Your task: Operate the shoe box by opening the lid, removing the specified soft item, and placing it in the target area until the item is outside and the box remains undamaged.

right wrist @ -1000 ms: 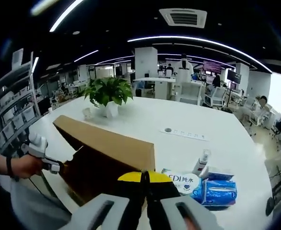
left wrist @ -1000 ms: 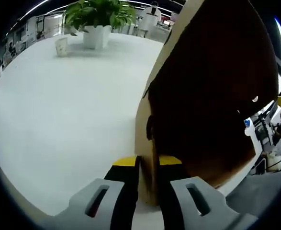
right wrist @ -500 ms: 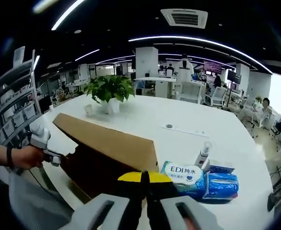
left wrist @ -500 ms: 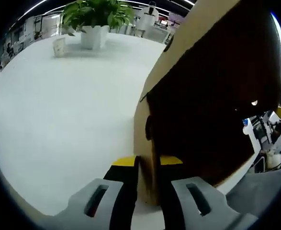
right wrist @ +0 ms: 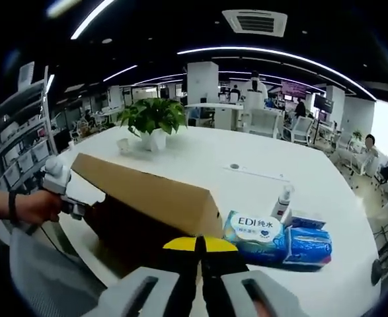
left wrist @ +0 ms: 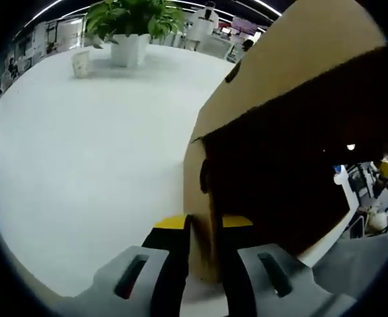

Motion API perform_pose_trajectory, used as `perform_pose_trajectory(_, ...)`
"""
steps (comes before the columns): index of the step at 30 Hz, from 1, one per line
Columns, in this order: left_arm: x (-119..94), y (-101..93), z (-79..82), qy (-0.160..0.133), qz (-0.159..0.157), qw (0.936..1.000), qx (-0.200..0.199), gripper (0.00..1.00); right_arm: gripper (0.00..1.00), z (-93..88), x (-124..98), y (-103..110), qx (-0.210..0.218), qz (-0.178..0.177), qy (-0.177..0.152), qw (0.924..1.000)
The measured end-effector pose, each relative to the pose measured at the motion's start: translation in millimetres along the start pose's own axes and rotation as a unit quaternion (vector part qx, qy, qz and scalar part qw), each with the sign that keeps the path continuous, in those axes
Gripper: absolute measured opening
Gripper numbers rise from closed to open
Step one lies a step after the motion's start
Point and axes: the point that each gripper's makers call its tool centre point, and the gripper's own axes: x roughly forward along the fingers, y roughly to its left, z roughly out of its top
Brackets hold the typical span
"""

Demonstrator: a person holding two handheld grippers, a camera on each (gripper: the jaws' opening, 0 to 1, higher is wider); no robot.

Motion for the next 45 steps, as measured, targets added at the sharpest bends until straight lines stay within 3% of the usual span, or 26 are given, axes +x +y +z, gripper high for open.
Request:
perform_pose_trajectory(21, 0.0, -0.9, 1.5, 0.003, -0.014, 0.9999, -0.003, 0.16, 0.00, -42.6, 8.9, 7.1, 0.034, 0.016, 0.038, 0.9986)
perform_pose_trajectory(35, -8.0, -0.1, 13.5, -0.007, -0.022, 0.9997, 0.006, 0.13, 0.00, -58.4, 16.1, 10.5, 0.059, 0.023, 0.047, 0.9969)
perform_pose_trajectory(37, -8.4, 1.0, 13.3, -0.004, -0.019, 0.9995, 0.025, 0.13, 0.00, -58.1, 17.2, 13.4, 0.069, 0.028, 0.044, 0.9962)
perform_pose_trajectory(45, -14.6, 0.0, 13.4, -0.007, -0.021, 0.9993, 0.030, 0.12, 0.00, -63.6, 18.9, 12.0, 0.077, 0.025, 0.048, 0.9956)
